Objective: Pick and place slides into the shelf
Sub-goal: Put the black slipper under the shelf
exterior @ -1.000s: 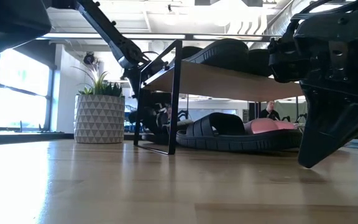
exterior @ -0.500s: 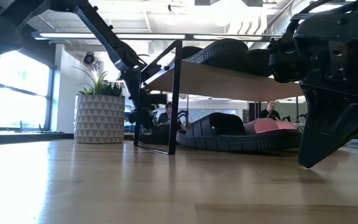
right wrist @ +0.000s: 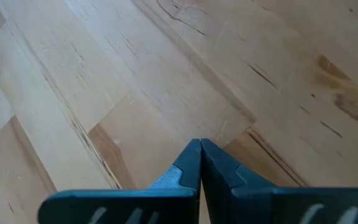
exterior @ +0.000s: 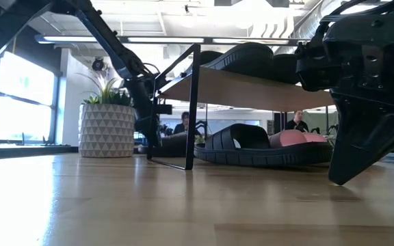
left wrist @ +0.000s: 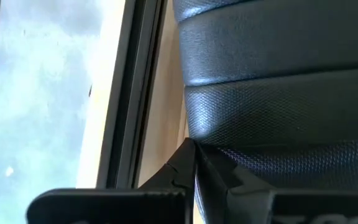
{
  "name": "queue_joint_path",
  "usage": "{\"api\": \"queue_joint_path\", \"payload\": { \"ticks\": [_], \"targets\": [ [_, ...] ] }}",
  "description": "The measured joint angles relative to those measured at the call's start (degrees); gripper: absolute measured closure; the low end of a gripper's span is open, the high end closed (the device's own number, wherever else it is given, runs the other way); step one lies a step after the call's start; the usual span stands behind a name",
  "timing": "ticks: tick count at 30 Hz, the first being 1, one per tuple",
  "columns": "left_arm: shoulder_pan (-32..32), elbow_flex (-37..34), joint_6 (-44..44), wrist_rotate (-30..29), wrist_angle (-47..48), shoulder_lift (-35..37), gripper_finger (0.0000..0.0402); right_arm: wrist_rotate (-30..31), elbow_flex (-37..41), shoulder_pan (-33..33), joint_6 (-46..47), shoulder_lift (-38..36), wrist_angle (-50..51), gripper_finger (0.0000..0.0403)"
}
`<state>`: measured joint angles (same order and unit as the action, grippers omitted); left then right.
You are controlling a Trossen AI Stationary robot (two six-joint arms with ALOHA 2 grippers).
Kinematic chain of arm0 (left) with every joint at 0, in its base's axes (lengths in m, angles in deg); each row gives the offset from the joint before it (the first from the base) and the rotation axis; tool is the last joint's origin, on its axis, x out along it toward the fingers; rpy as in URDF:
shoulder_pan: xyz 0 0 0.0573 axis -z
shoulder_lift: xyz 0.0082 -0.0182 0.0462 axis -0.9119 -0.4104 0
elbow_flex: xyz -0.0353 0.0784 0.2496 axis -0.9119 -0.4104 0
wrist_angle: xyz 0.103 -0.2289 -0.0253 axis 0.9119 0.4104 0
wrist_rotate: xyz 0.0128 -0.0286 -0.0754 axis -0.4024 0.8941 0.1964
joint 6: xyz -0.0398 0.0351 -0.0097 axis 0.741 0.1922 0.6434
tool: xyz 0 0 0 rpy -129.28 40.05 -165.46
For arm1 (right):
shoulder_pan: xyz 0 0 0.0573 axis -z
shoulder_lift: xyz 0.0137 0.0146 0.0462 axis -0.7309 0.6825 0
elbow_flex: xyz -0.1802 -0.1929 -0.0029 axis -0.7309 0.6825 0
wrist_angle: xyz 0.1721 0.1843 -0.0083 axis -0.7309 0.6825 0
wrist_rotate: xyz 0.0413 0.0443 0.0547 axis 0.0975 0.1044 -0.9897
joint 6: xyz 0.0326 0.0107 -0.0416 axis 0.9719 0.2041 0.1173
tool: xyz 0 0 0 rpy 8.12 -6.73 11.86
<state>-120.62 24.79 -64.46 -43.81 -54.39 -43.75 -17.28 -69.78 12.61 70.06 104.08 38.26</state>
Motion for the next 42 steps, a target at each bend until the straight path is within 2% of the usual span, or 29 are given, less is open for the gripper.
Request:
{"api": "queue_joint_path", "payload": {
  "ticks": [11, 26, 30, 36, 42],
  "targets": [
    [0.0, -0.07, -1.95, 5.87, 0.48, 2.37, 0.0401, 0.02, 0.0, 0.26, -0.37, 0.0, -0.01, 0.0403],
    [0.07, 0.04, -1.97, 7.68, 2.11, 2.77, 0.0401, 0.39, 0.0, 0.22, -0.42, 0.0, 0.24, 0.0403],
    [0.06, 0.99, -2.19, 7.43, 5.12, 3.69, 0.0395, 0.39, 0.0, 0.22, -0.51, 0.0, 0.22, 0.0403],
    [0.11, 1.39, -4.5, 7.29, 8.66, 6.0, 0.0353, 0.38, 0.0, 0.23, -2.54, 0.0, 0.11, 0.0403],
    [1.05, 1.4, -8.25, 8.24, 10.37, 6.0, 0.027, 1.03, 0.0, 0.24, -3.47, 0.0, 0.14, 0.0403]
  ]
}}
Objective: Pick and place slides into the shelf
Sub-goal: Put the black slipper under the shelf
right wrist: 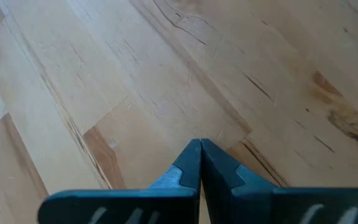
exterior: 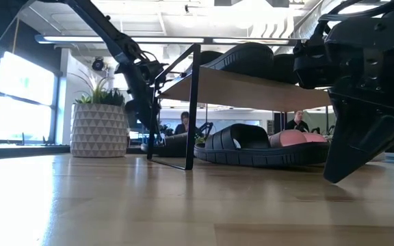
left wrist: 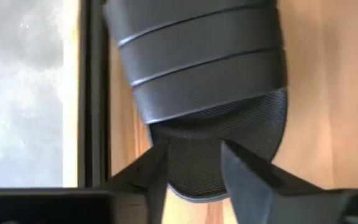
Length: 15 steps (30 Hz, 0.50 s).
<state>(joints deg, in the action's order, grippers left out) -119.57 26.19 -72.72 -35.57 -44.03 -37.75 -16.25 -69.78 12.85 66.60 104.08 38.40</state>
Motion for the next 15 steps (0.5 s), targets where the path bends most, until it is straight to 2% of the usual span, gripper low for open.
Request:
{"api": "queue_joint_path", "payload": {
  "ticks": [7, 11, 15],
  "targets": [
    [4.41, 0.0, -7.64, -5.3, -0.33, 0.0, 0.0199, 0.28, 0.0, 0.0, 0.01, 0.0, 0.32, 0.0403],
    [7.4, 0.0, -11.28, -10.89, -2.66, 0.0, 0.0184, 0.7, 0.01, 0.0, -0.01, 0.0, 0.68, 0.0403],
    [8.66, -0.02, -13.3, -12.67, -4.01, 0.0, 0.0179, 0.68, 0.0, 0.0, 0.01, 0.0, 1.17, 0.0403]
  ]
}}
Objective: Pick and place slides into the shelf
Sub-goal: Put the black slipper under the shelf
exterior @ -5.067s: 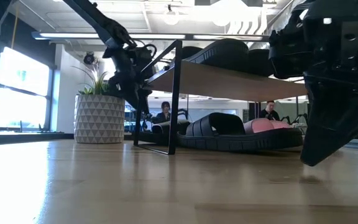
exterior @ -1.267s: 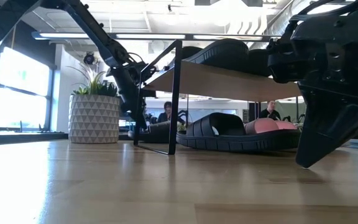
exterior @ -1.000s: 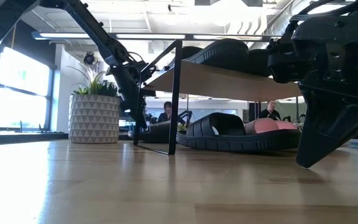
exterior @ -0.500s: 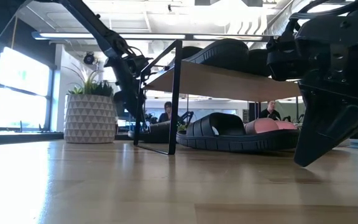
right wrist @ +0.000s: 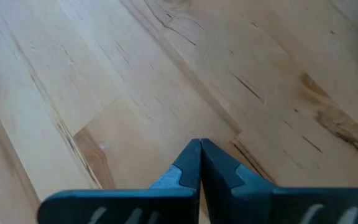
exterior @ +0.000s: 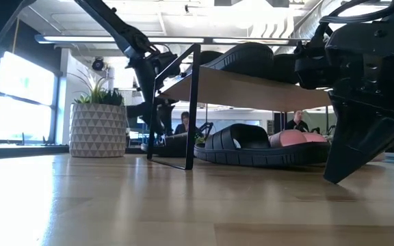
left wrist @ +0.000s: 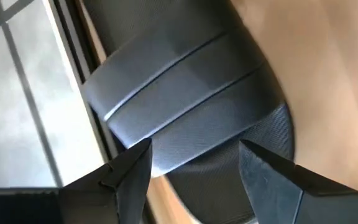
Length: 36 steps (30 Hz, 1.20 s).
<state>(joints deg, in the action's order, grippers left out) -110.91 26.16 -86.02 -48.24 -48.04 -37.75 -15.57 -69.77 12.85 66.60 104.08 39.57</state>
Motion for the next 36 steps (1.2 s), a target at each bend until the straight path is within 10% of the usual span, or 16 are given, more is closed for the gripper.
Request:
{"api": "queue_joint_path", "payload": {
  "ticks": [36],
  "targets": [
    [0.55, -0.04, -0.54, -6.34, -7.62, -3.77, 0.0179, 2.71, 0.0, 0.0, -0.43, -0.02, 2.5, 0.0403]
  ]
}}
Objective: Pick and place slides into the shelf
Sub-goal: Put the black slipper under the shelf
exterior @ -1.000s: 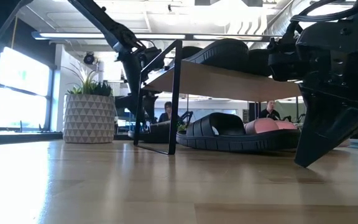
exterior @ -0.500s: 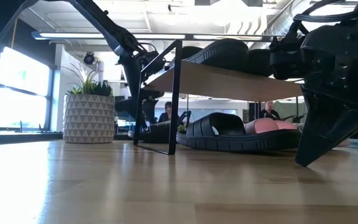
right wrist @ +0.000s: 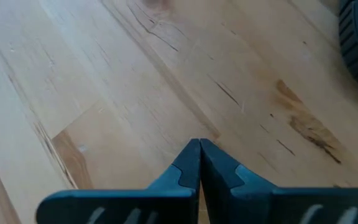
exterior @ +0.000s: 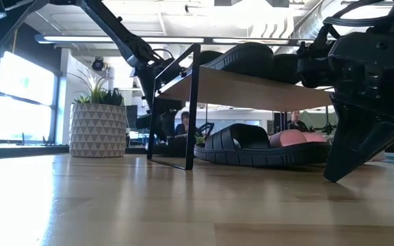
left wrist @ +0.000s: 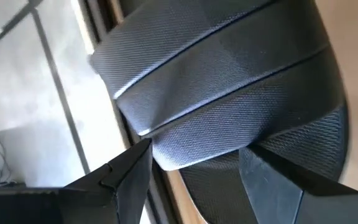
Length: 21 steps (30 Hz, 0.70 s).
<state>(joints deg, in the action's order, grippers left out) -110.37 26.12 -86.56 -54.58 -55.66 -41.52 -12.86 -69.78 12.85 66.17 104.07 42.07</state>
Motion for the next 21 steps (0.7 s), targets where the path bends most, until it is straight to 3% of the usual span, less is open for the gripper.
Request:
{"api": "queue_joint_path", "payload": {
  "ticks": [9, 21],
  "targets": [
    [0.04, 0.02, 1.75, -0.99, -1.95, -1.13, 0.0182, 0.02, 0.0, 0.0, 0.0, 0.0, 0.21, 0.0403],
    [-0.02, 0.02, 7.16, -0.25, -2.44, -1.17, 0.0251, 0.28, 0.0, 0.07, 0.02, 0.0, 0.24, 0.0403]
  ]
}}
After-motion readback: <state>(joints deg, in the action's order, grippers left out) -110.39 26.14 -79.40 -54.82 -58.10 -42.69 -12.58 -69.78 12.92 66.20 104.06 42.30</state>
